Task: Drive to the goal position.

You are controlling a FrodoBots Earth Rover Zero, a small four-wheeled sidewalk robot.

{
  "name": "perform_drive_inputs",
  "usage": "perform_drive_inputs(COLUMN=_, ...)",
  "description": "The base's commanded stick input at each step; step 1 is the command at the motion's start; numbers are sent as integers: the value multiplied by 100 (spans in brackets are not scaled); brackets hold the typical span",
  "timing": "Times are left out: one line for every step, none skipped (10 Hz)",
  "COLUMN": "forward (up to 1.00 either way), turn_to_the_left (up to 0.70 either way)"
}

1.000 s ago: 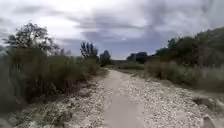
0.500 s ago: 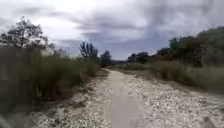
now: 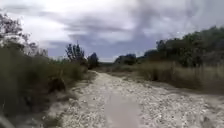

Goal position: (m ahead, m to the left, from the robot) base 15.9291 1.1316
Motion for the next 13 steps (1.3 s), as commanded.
perform_drive_inputs(forward=85, turn_to_the_left=0)
perform_drive_inputs(forward=85, turn_to_the_left=0)
perform_drive_inputs(forward=85, turn_to_the_left=0)
perform_drive_inputs(forward=85, turn_to_the_left=0)
perform_drive_inputs(forward=85, turn_to_the_left=0)
perform_drive_inputs(forward=85, turn_to_the_left=0)
perform_drive_inputs(forward=85, turn_to_the_left=0)
perform_drive_inputs(forward=85, turn_to_the_left=0)
perform_drive_inputs(forward=85, turn_to_the_left=0)
perform_drive_inputs(forward=85, turn_to_the_left=0)
perform_drive_inputs(forward=85, turn_to_the_left=0)
perform_drive_inputs(forward=85, turn_to_the_left=0)
perform_drive_inputs(forward=85, turn_to_the_left=0)
